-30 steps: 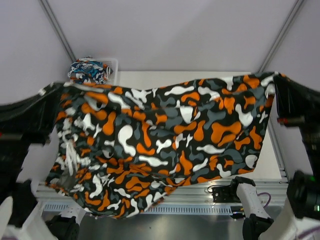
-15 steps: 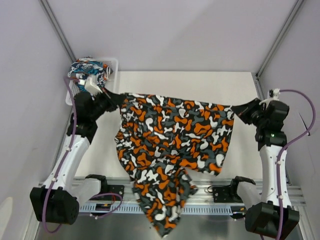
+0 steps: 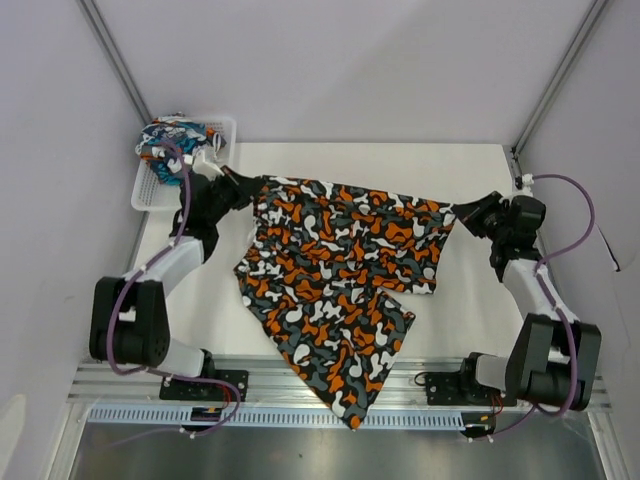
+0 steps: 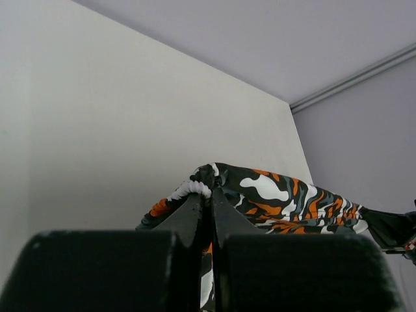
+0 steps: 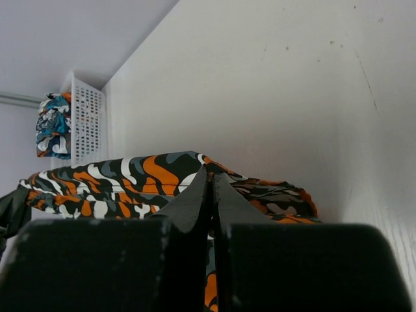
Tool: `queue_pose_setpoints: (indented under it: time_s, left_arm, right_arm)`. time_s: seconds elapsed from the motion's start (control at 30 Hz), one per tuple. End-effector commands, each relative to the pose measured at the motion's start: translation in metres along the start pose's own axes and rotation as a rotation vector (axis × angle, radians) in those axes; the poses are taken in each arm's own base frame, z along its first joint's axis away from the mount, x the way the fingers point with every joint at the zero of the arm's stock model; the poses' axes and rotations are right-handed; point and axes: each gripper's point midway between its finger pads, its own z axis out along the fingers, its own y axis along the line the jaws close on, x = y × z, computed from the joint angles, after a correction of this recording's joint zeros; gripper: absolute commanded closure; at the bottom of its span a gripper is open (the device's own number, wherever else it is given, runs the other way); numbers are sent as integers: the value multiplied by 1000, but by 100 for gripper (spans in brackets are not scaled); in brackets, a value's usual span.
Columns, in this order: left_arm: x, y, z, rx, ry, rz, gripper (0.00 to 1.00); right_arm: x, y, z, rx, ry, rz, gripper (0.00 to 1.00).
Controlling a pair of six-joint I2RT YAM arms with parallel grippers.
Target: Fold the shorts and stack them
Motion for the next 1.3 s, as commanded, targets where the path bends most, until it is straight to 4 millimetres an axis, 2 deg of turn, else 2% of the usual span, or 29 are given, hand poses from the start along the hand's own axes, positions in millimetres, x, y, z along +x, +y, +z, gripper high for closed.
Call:
queue_pose_setpoints:
  time_s: [0.0,0.07,0.1,0.13,0.17,0.2,0.23,0.27,0.3,0.33,0.37,0.43,0.53,0.57,0.6,0.63,0.67,0.7,0.73,0.77,0.8,0.83,0.87,0.9,0.97,1.0,1.13,1.23,1.27]
  left_arm:
    - [-47,-29,26,100,-130,52,100]
    - [-51,-25,48,103,-117,49,100]
    - [-49,-22,57,100,-105,46,100]
    - [-59,-25,67,107,-114,50,100]
    - [-71,-31,77,118,-124,56,100]
    - [-67,-19,97,85,-84,40,91]
    - [-63,-11,107,55,-54,29,43]
    - [-75,-15,117,51,-56,36,21]
    - [-70,1,131,-20,-10,12,2]
    - [-67,9,135,-57,10,7,1]
    - [-69,12,136,-78,18,19,1]
    - [-81,5,131,-100,2,36,1]
    - [-92,0,108,-153,-33,60,1]
    - [-87,4,101,-184,-15,51,1]
    - [-81,5,94,-196,-2,47,1]
    - [-83,-1,82,-196,-9,46,1]
    - [-74,2,72,-225,20,32,1]
    - [-51,16,63,-258,63,20,1]
    - [-58,4,50,-244,43,35,1]
    - [-54,10,40,-295,43,36,1]
    - [-51,9,33,-311,46,44,1]
    - [-38,19,16,-352,57,48,1]
    - [-33,22,8,-372,69,48,1]
    - [-21,31,-2,-400,89,43,1]
    - [-7,39,-21,-430,101,47,1]
    - [-5,42,-26,-439,103,54,1]
    - [14,57,-41,-467,121,67,1]
    - [33,66,-45,-465,167,62,2]
    - [34,66,-43,-452,164,64,2]
  right_arm:
    - [-51,23,23,-72,-155,-76,100]
    - [-51,10,46,-51,-132,-44,100]
    - [-70,23,55,-84,-167,-52,100]
    - [-75,24,65,-91,-172,-41,100]
    - [-70,10,88,-71,-143,6,100]
    - [-76,10,101,-76,-148,18,99]
    - [-101,25,115,-93,-193,12,72]
    - [-95,4,138,-46,-170,37,50]
    - [-98,-8,149,12,-172,54,26]
    - [-118,3,156,10,-201,39,4]
    - [-110,-12,164,77,-161,53,1]
    - [-118,-9,162,106,-182,10,0]
    - [-120,1,142,133,-203,-29,1]
    - [-108,-3,137,147,-175,-31,1]
    - [-110,9,125,133,-181,-44,2]
    - [-104,11,119,133,-171,-66,4]
    - [-87,5,113,143,-132,-67,7]
    - [-81,22,102,112,-126,-93,13]
    - [-72,24,97,112,-110,-106,16]
    - [-50,17,91,131,-67,-108,19]
    - [-35,26,87,112,-38,-124,25]
    - [-30,39,76,79,-37,-147,26]
    - [-21,41,72,70,-16,-155,27]
    - [9,54,67,37,39,-179,28]
    - [32,62,62,11,89,-212,29]
    - [53,66,60,-4,131,-226,29]
    - [91,80,67,-65,219,-242,41]
    - [107,94,77,-113,271,-227,54]
    - [123,94,84,-128,320,-221,55]
